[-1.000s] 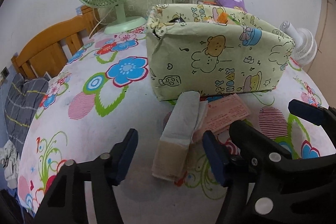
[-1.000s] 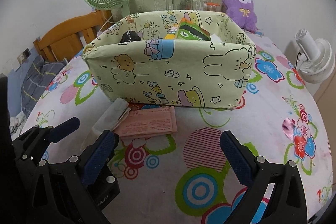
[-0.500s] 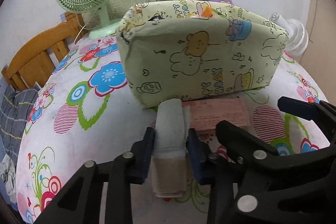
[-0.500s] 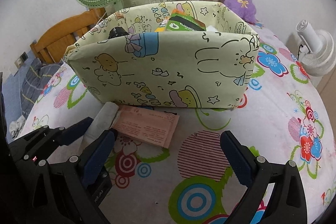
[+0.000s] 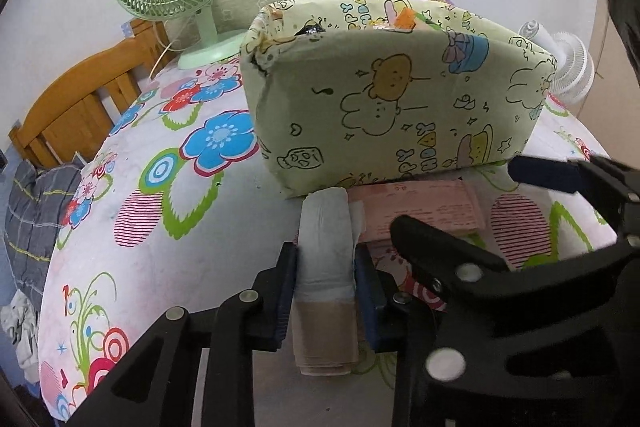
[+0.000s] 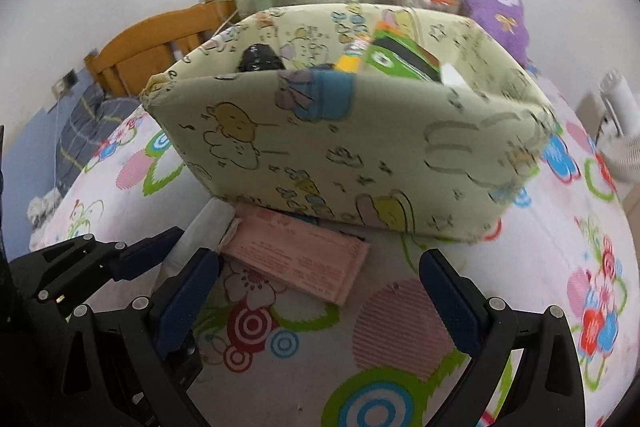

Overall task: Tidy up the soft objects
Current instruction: 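Grasp the white tissue roll with the left gripper while the right gripper approaches the pink pack, then grasp the pink wrapped pack with the right gripper and lift it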

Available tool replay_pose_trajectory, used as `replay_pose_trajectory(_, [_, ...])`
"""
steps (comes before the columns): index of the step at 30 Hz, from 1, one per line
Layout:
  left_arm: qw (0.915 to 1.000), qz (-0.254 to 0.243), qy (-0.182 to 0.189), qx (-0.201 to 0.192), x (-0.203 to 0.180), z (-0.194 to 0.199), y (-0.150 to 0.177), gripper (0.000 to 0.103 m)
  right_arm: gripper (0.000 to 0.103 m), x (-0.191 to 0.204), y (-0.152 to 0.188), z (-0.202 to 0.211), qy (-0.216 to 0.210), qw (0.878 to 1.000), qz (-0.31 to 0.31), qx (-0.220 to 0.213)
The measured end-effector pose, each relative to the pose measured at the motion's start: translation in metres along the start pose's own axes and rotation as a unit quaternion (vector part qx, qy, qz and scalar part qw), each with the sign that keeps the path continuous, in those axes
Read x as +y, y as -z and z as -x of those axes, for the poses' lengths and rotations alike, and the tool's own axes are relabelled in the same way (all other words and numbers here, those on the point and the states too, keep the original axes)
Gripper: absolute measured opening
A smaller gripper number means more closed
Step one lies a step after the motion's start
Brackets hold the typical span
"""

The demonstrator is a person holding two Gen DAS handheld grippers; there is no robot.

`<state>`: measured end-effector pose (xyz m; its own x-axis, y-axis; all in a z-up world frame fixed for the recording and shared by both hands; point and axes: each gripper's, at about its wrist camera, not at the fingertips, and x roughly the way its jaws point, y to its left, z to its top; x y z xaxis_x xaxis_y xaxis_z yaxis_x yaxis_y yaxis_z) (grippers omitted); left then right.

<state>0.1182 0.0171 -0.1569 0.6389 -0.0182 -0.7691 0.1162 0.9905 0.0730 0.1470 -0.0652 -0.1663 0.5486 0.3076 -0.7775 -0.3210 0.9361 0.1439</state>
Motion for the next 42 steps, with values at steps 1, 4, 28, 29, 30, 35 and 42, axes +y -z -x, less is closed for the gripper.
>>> replay_pose_trajectory(1, [1.0,0.0,0.0,0.001,0.001,0.0,0.0,0.028,0.102,0.002,-0.002,-0.002,-0.001,1.0,0.006,0.0])
replay_pose_trajectory(4, [1.0,0.003,0.007,0.004,0.005,-0.001,0.0,0.028,0.102,0.005,-0.007,-0.008,-0.006,1.0,0.021,0.004])
replay_pose_trajectory(28, [1.0,-0.002,-0.003,0.001,0.005,0.007,0.01,0.029,0.059,0.013,-0.001,-0.014,-0.037,0.998,0.052,0.026])
replay_pose_trajectory(29, [1.0,-0.006,-0.007,0.0,0.003,0.008,0.011,0.029,0.058,0.013,0.001,-0.011,-0.035,0.998,0.053,0.023])
replay_pose_trajectory(30, [0.9998,-0.012,-0.014,-0.002,0.0,0.009,0.012,0.029,0.058,0.013,0.003,-0.01,-0.037,0.998,0.05,0.027])
replay_pose_trajectory(35, [0.9994,-0.026,-0.023,-0.005,-0.006,0.014,0.017,0.029,0.053,0.013,0.012,-0.003,-0.04,0.998,0.046,0.032])
replay_pose_trajectory(42, [0.9991,-0.03,-0.03,-0.008,-0.011,0.018,0.023,0.029,0.047,0.016,0.02,0.005,-0.048,0.997,0.047,0.04])
